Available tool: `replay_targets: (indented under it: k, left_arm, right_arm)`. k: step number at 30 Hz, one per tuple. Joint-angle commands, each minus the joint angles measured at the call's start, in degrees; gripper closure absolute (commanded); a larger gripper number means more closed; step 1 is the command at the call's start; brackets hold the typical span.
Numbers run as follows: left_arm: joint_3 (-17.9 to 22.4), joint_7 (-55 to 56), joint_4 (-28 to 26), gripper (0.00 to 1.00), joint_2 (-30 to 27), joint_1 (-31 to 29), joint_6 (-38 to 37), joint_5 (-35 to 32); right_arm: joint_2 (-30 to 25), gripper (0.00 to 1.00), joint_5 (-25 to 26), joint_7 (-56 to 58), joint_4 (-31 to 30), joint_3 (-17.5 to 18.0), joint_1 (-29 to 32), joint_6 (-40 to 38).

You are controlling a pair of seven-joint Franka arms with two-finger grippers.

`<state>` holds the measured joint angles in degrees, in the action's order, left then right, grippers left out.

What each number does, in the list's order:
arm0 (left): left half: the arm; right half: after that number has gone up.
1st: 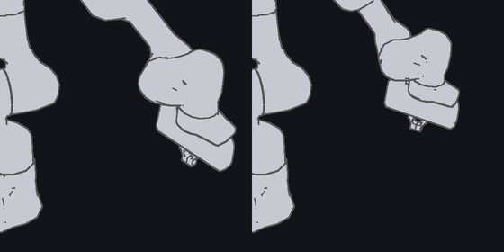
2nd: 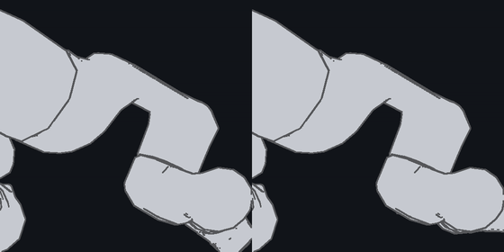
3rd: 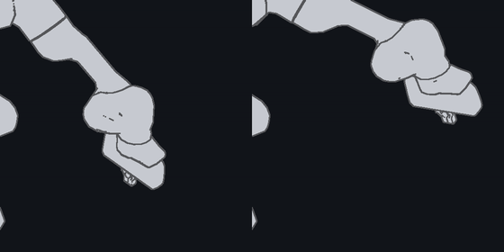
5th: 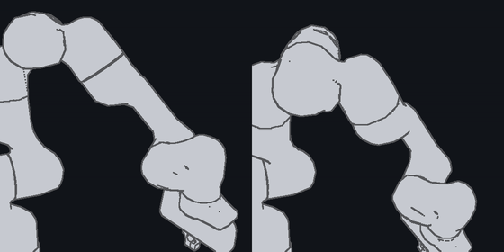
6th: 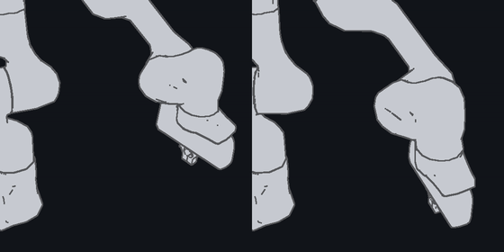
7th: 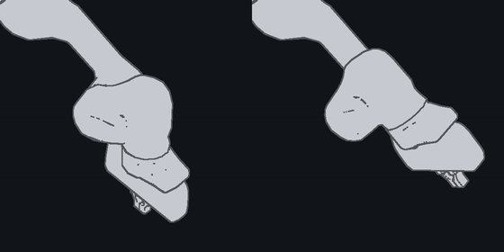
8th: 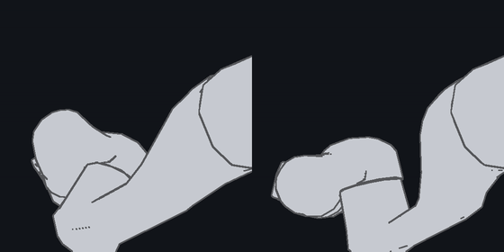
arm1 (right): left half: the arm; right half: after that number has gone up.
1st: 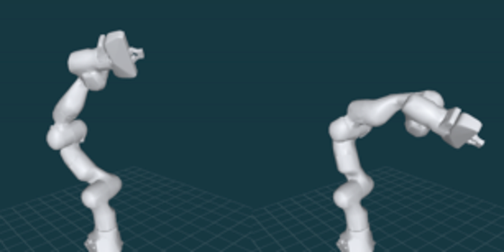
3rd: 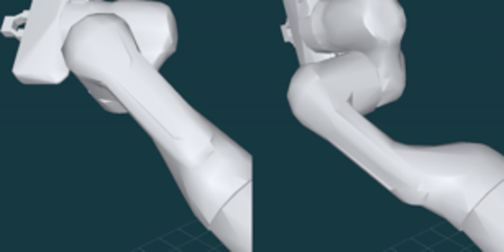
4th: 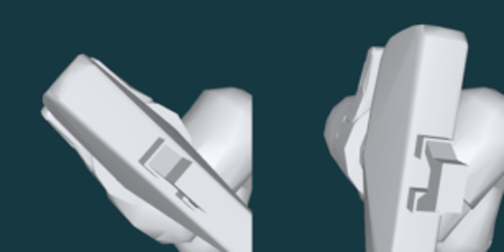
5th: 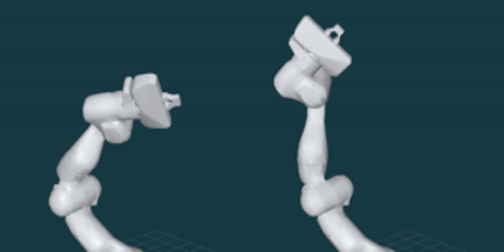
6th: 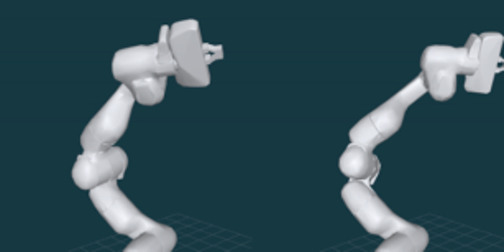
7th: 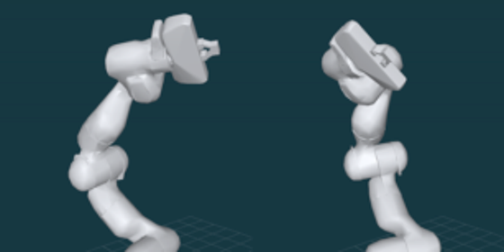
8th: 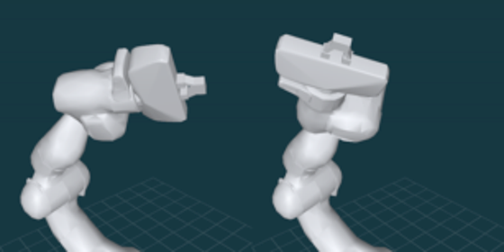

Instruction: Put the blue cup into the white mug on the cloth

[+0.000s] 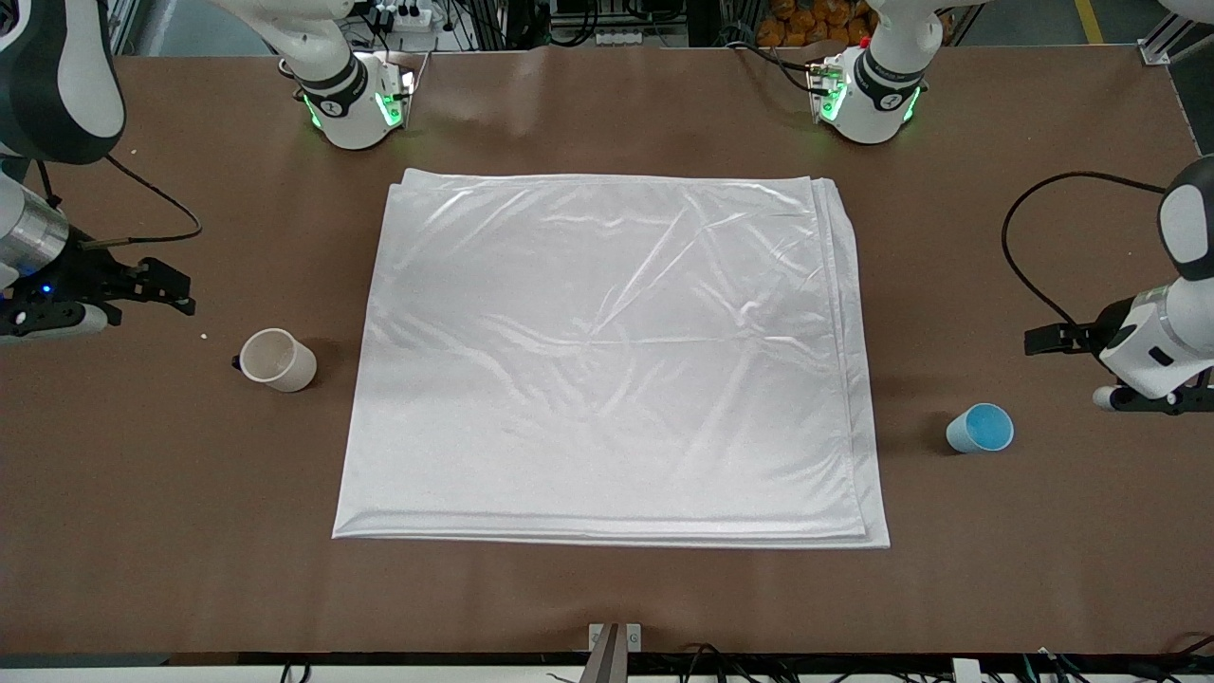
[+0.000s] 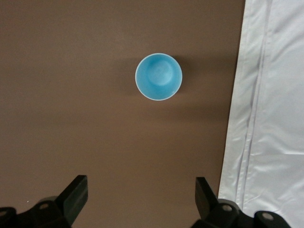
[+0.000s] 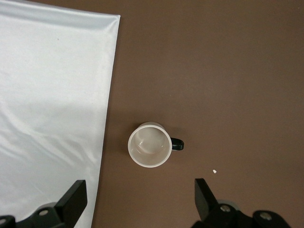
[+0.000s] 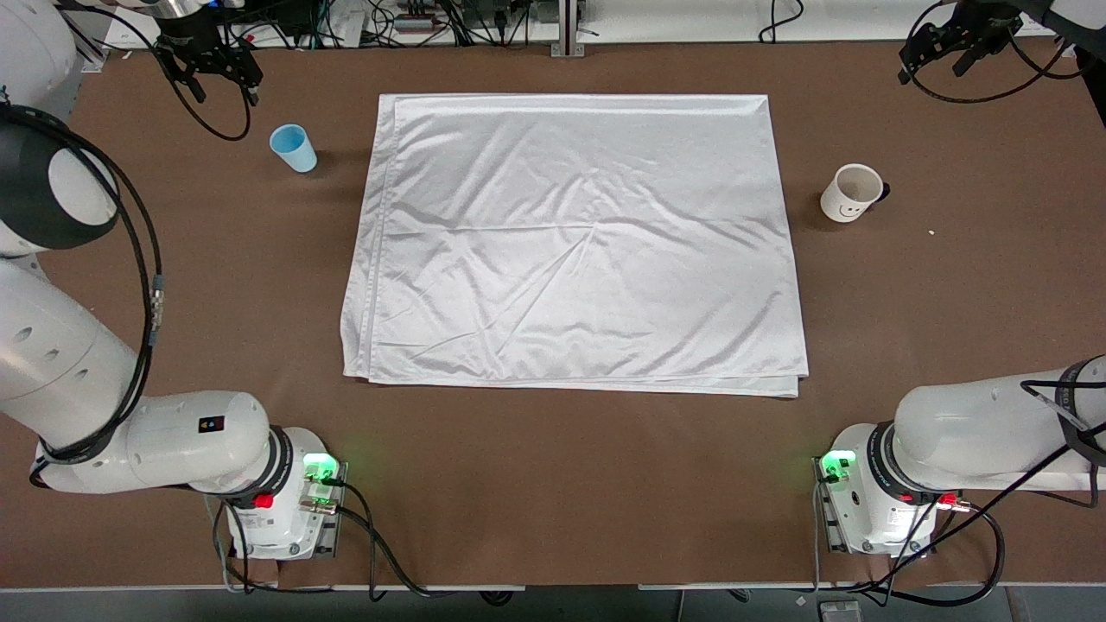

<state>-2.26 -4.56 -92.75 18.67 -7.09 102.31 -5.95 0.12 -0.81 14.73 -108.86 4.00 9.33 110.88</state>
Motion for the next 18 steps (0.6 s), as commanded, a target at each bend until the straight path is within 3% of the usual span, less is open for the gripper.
replay_targets:
  k: [1,18]
  left_arm:
    - [-0.37,-0.54,2.04,0.00,4.79,0.32,0.43,-3.89]
    - [-0.29,-0.62,6.43,0.00,16.39,-0.82,10.63,-5.83]
  right_arm:
    - [-1.53,0.00,0.99,6.17,-4.52,0.40,0.96,3.02]
    - [1.72,0.00,1.25,29.11,-9.53,0.31,2.45,8.73]
